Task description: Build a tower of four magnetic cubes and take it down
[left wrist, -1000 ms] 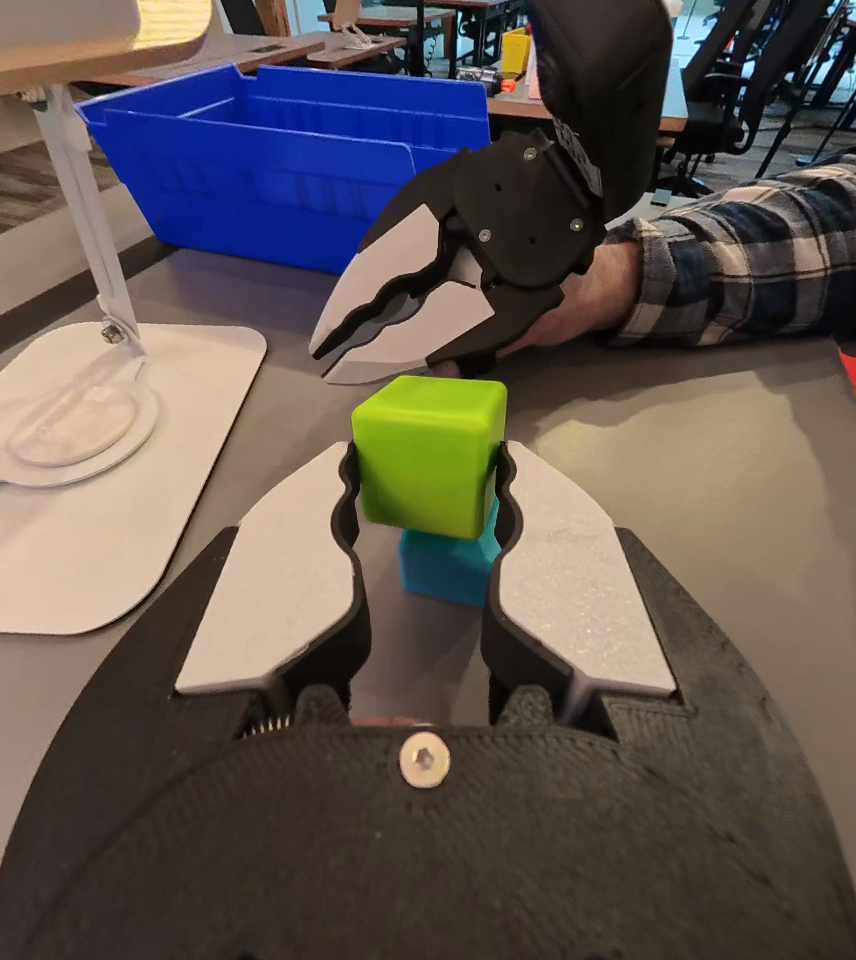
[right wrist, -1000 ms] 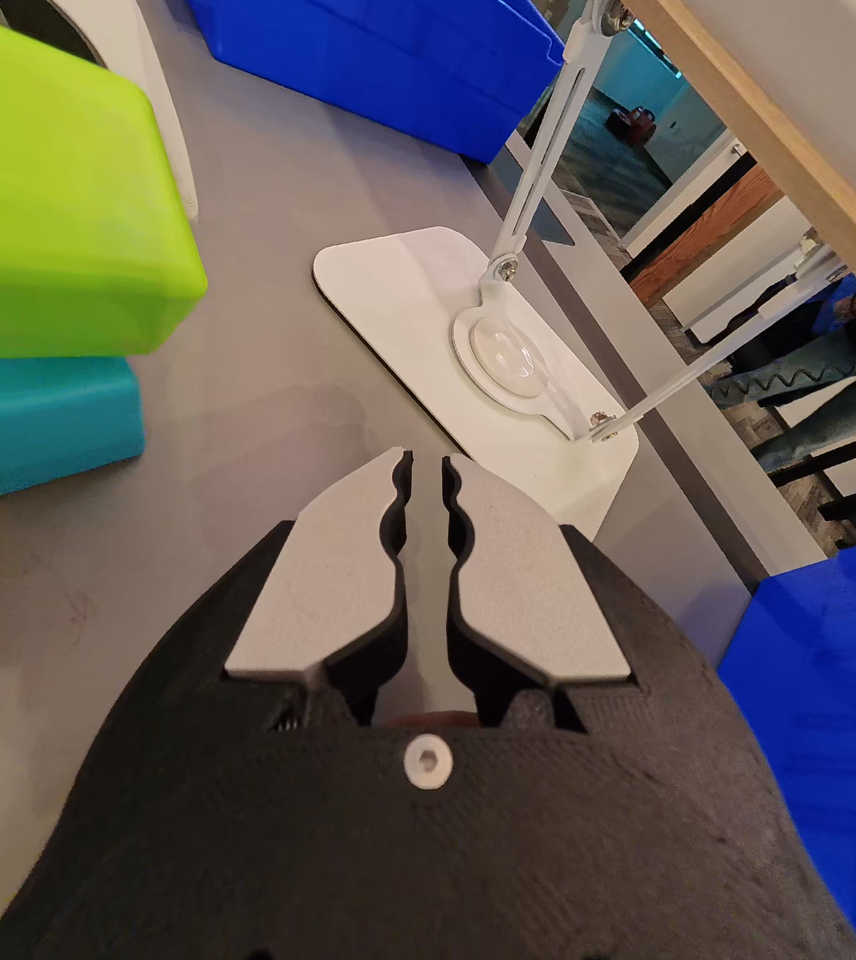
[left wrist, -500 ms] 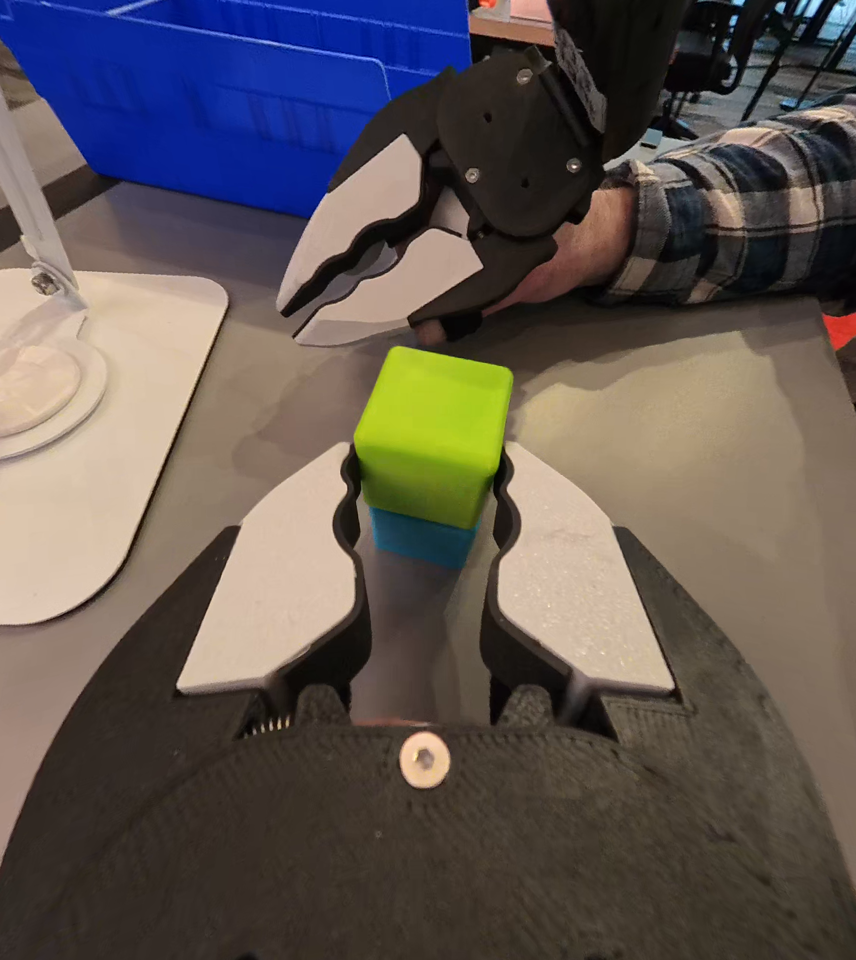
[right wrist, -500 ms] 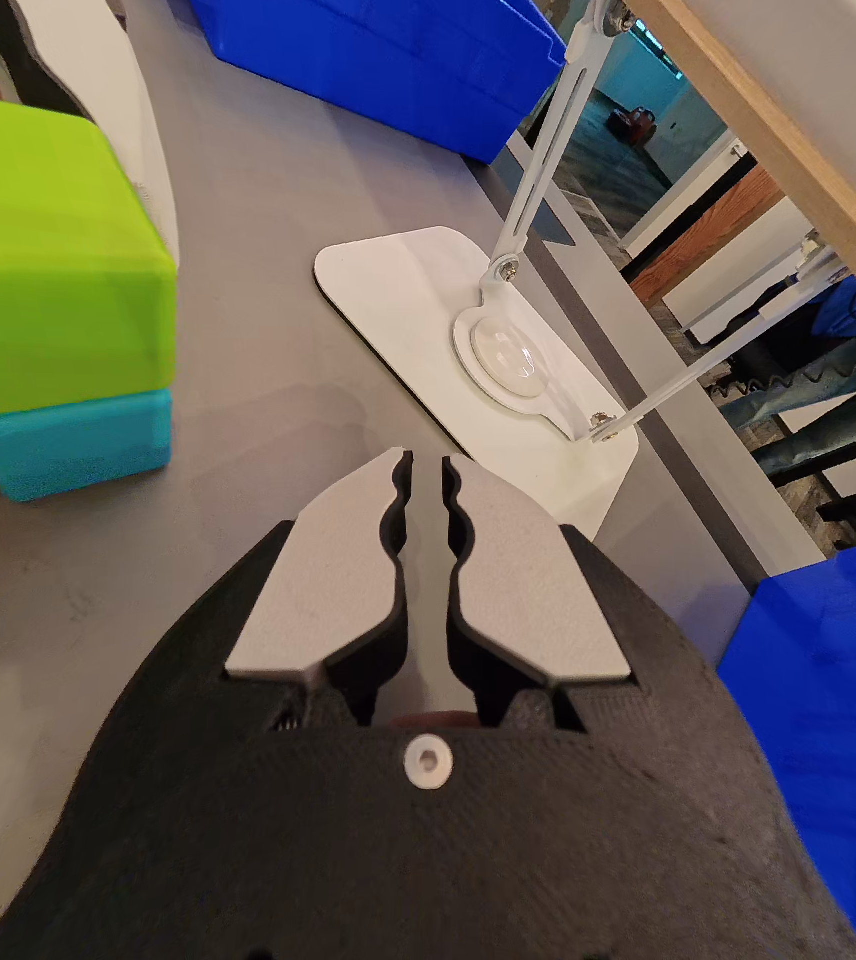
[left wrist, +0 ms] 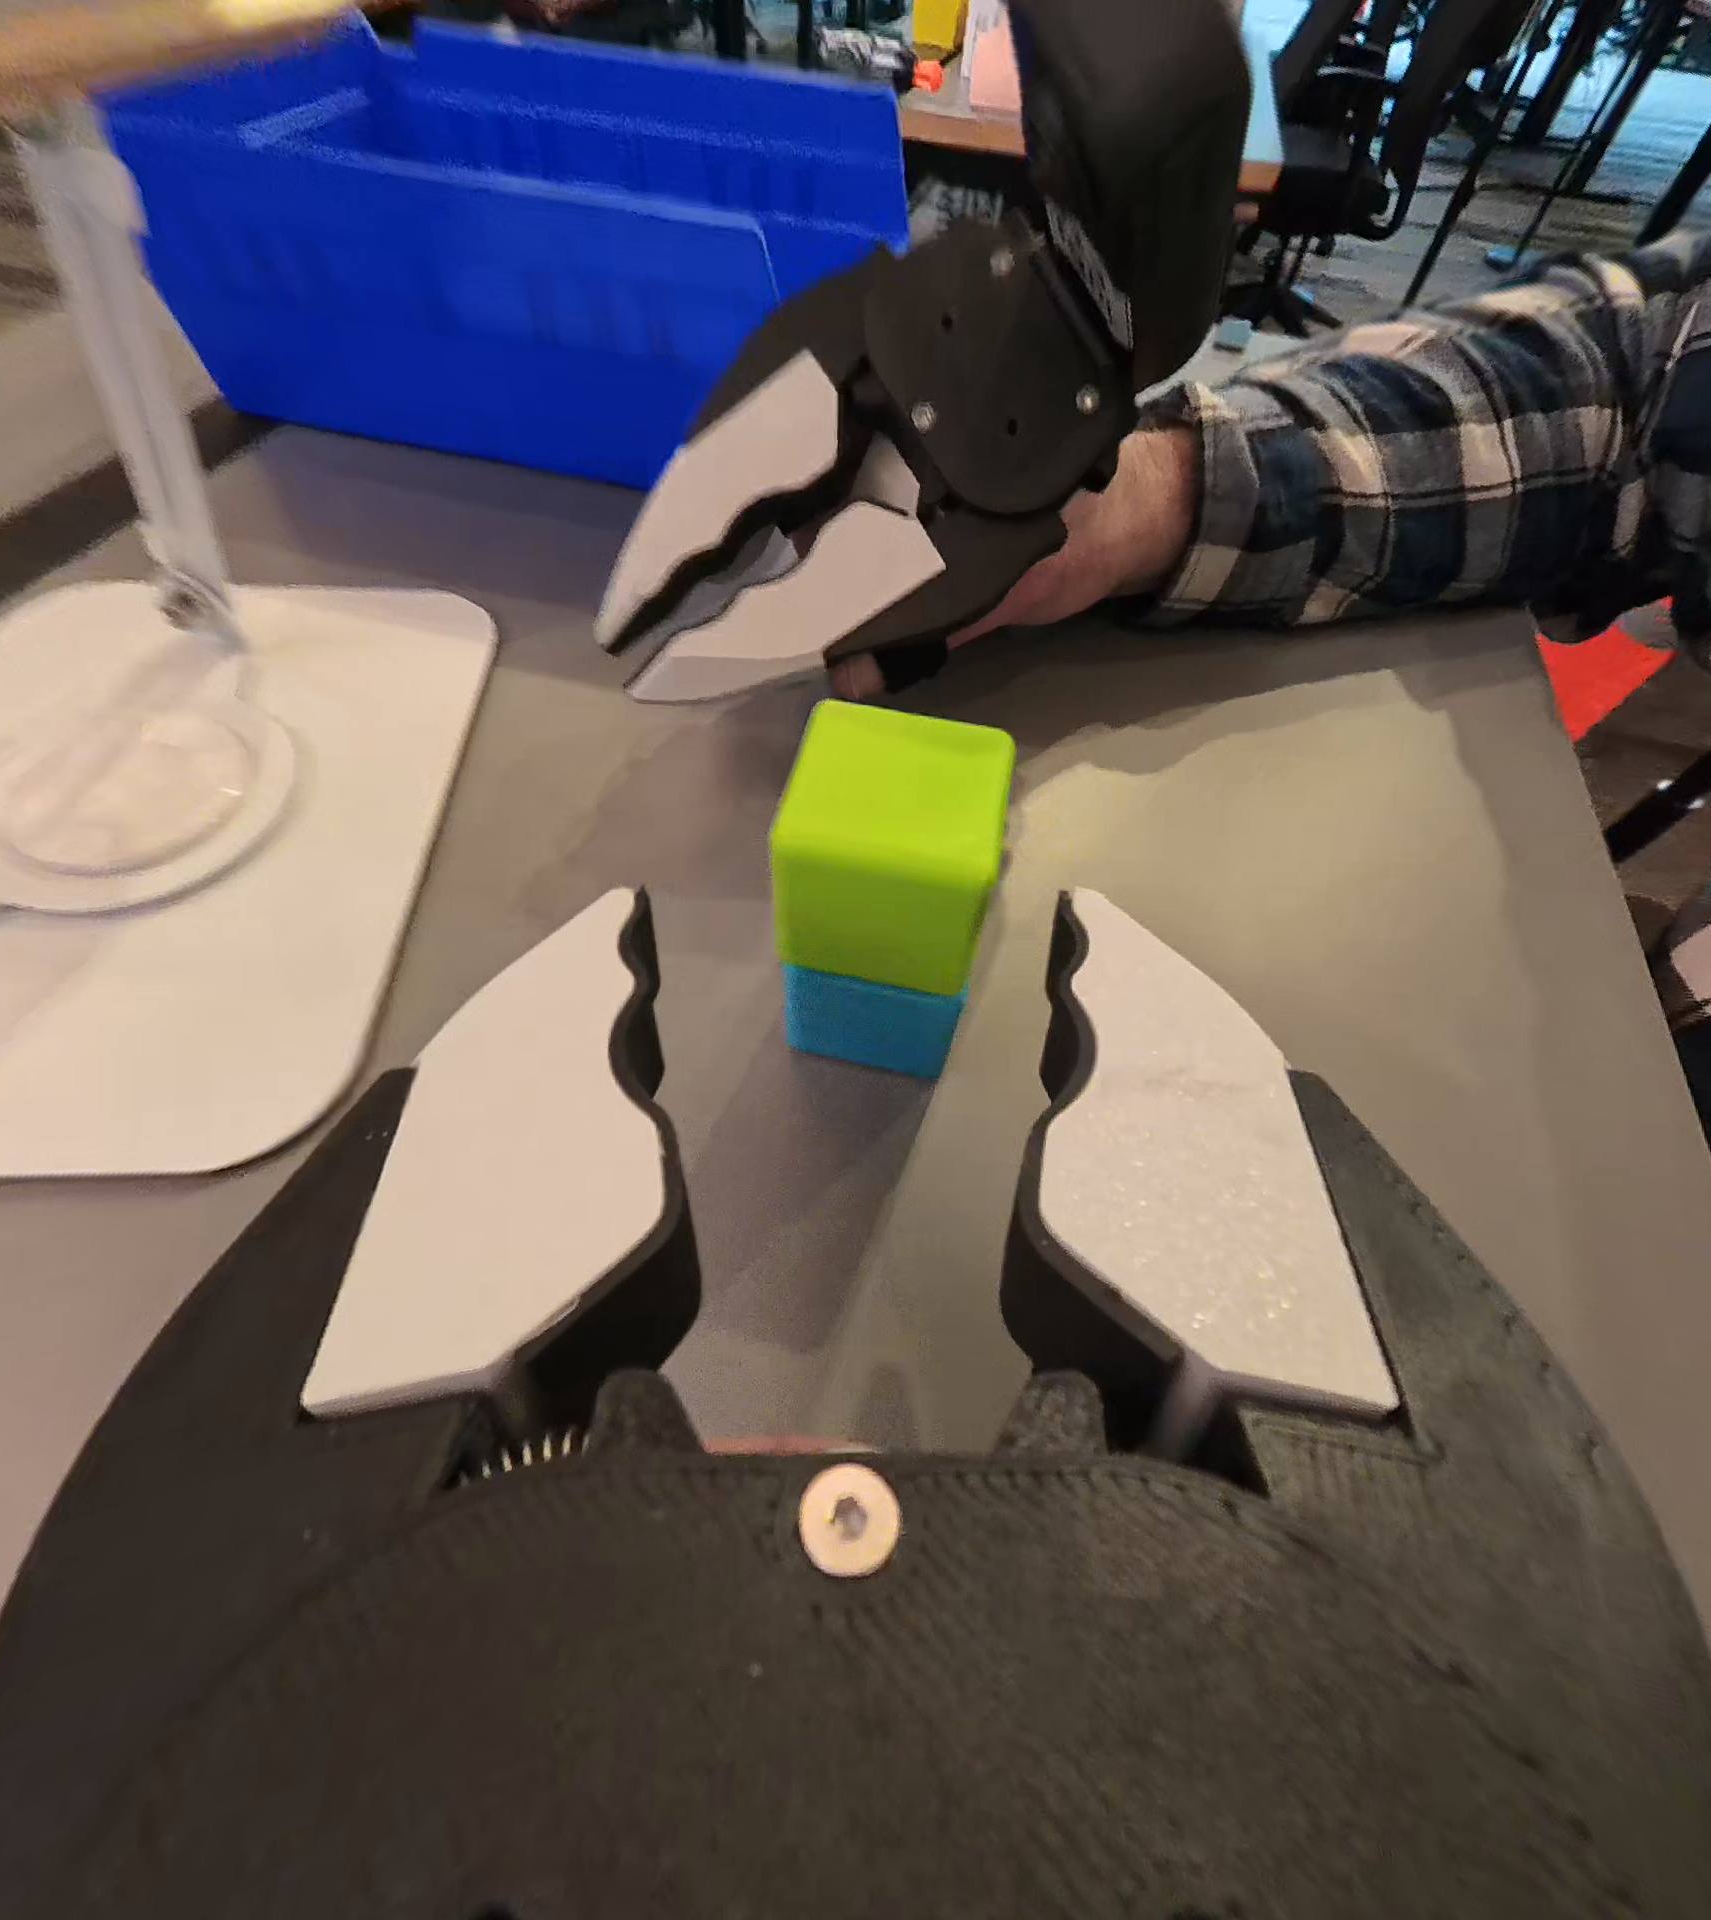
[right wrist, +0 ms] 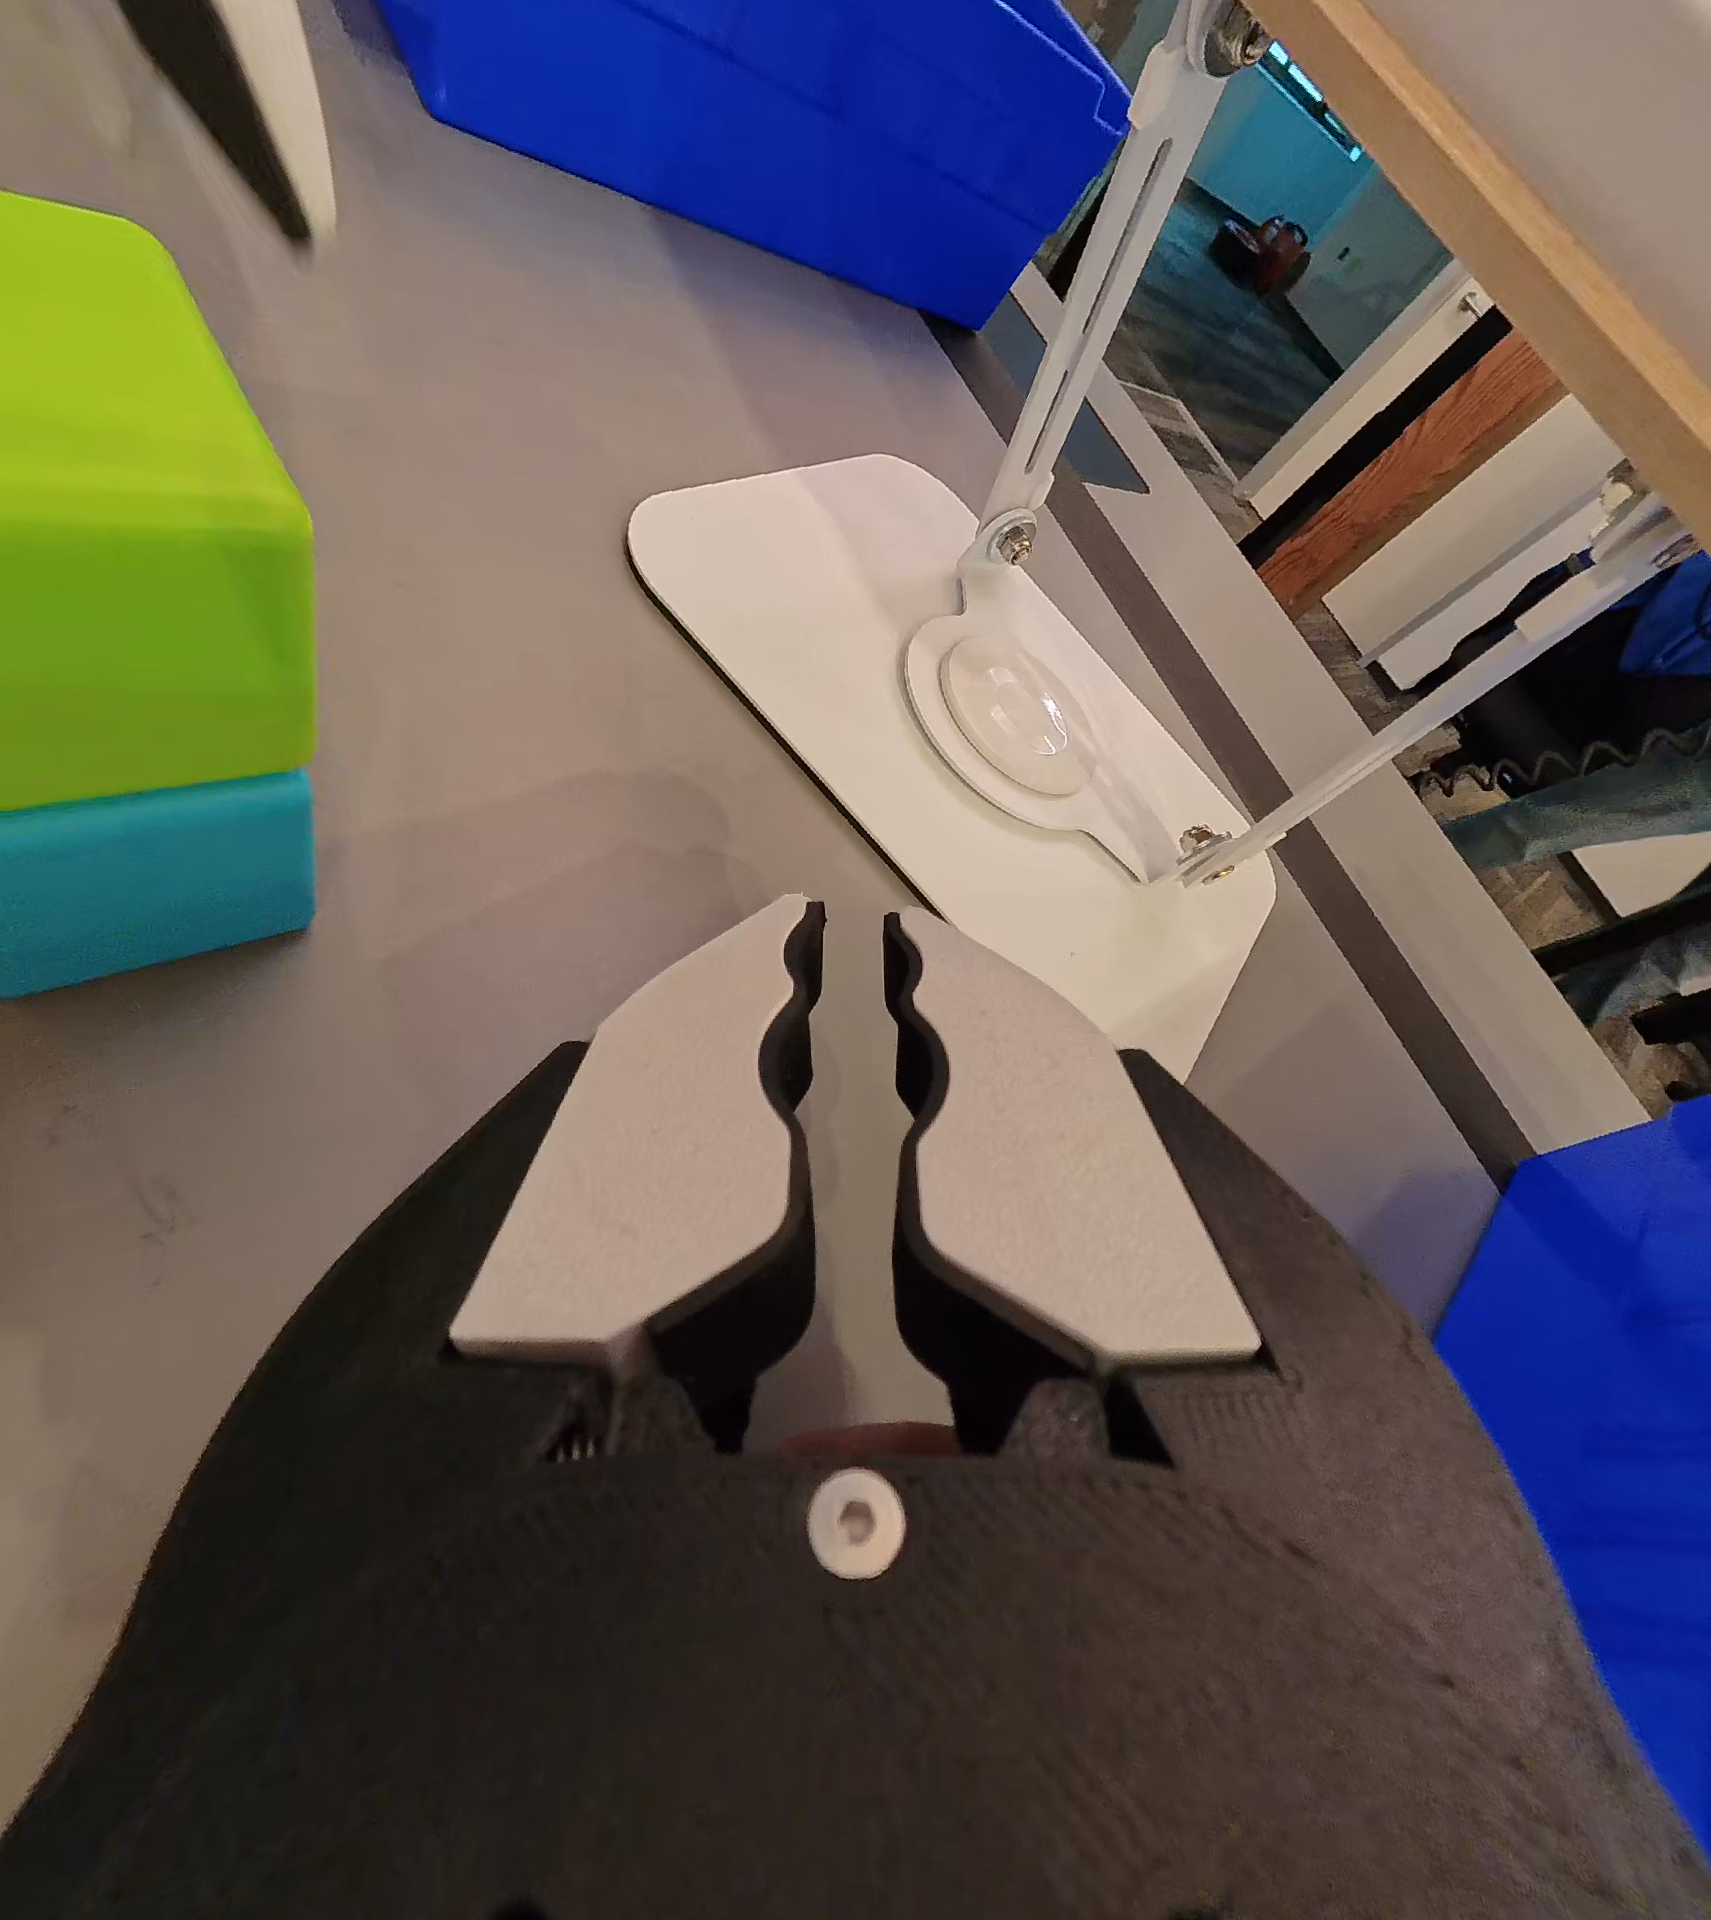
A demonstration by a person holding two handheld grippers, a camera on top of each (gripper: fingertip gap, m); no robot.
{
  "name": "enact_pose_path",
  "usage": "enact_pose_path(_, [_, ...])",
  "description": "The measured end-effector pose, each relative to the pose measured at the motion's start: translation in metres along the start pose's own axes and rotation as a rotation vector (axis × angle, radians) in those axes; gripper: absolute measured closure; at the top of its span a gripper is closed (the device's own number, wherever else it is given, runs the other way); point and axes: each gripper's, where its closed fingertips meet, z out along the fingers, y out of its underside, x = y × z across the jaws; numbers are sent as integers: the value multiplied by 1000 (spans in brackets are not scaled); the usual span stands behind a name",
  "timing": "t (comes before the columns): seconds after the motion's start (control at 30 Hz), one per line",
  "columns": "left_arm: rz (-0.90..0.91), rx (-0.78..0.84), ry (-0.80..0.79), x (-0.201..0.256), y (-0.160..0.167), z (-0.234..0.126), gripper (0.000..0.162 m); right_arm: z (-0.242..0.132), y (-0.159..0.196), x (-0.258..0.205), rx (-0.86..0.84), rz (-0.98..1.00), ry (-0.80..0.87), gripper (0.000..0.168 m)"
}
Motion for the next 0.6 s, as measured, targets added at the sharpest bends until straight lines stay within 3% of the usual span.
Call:
enact_pose_path(0.13, [123, 20, -173, -33, -22, -53, 95, 0, 0, -1, -3, -4, -2, 157])
enact_pose_path(0.2, [195, 28, -282, -55, -36, -86, 107, 1, 1, -1, -6, -7, -2, 157])
enact_pose_path(0.33, [262, -61, -464, -117, -46, -149, 110, 1, 1, -1, -7, -7, -2, 157])
enact_pose_path(0.47, [267, -160, -505, -176, -38, -187, 115, 1, 1, -2, -9, -11, -5, 157])
enact_pose_path(0.53, [259, -324, -498, -205, -16, -196, 111, 1, 1, -2, -11, -14, -7, 157])
enact_pose_path(0.6, [288, -387, -530, -236, -4, -201, 114, 1, 1, -3, -14, -18, -10, 157])
